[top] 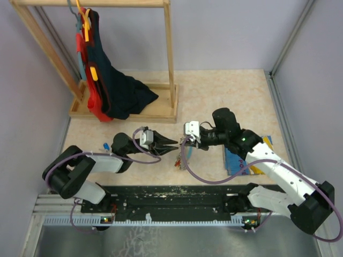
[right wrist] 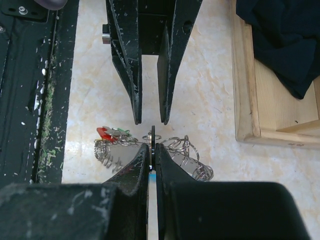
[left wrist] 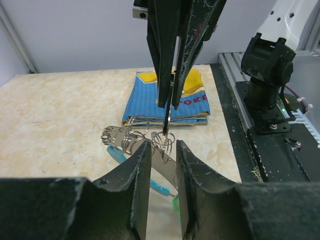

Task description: Remove the keys from the keyring

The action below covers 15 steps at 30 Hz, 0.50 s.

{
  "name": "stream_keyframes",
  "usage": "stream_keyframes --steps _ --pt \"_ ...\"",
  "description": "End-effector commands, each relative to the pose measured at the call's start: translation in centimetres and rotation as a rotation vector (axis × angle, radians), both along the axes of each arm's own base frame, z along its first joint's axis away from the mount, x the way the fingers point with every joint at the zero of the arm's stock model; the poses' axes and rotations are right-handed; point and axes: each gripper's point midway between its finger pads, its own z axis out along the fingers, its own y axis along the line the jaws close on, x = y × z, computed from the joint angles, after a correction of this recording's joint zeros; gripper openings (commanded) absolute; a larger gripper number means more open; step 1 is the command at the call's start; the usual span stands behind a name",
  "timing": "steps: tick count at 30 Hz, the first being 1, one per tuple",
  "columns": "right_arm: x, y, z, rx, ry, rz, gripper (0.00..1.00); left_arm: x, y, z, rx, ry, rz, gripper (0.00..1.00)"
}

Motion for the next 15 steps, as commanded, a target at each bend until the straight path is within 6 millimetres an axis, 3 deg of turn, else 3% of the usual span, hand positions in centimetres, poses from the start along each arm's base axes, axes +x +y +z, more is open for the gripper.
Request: stream_keyframes --steps 1,15 --pt "0.8 1.1 4.3 0.1 -0.093 0.026 0.0 -0.8 -0.9 -0.3 0.025 -0.026 -0.068 0.32" --pt "0.7 1.2 4.2 0.102 -0.082 0.035 0.0 0.1 -1.3 -1.4 0.071 -0.013 -0.042 0.27"
